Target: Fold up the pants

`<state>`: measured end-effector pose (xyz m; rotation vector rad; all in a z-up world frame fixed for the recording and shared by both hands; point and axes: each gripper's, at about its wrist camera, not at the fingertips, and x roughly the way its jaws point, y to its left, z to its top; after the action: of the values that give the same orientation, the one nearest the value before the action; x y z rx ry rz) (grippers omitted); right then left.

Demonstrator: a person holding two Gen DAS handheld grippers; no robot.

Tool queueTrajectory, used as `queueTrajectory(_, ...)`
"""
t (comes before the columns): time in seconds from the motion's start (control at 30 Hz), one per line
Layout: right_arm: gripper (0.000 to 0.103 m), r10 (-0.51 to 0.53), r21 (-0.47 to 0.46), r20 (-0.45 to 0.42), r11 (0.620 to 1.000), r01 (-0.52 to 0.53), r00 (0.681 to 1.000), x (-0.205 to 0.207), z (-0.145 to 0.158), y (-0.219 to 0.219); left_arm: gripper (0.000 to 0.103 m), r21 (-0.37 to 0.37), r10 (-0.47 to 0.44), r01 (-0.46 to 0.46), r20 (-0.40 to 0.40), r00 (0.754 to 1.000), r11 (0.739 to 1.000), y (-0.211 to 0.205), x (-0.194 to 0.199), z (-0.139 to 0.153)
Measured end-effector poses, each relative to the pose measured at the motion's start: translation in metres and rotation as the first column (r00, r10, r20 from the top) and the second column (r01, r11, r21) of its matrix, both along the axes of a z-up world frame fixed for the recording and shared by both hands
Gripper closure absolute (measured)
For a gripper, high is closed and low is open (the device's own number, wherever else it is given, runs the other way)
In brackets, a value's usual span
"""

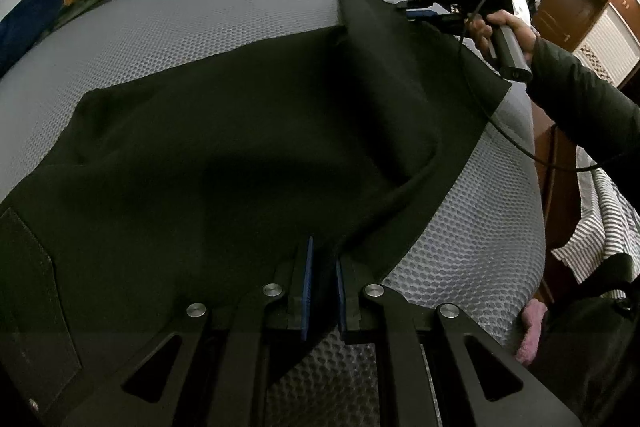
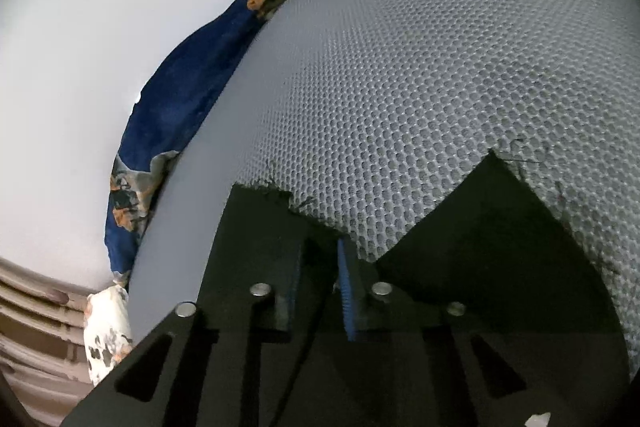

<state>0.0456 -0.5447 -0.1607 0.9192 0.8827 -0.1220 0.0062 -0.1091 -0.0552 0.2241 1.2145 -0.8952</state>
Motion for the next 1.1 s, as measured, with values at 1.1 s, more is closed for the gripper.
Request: queueTrajectory(1.1,0.102,-0.328,-0.32,-0.086,0.903,0.286,0.941,-0.199,0.042,-0.005,0.092,0.002,-0.091,0.092,0.068,0.993,0.996,-0.007,-0.013,-0.002)
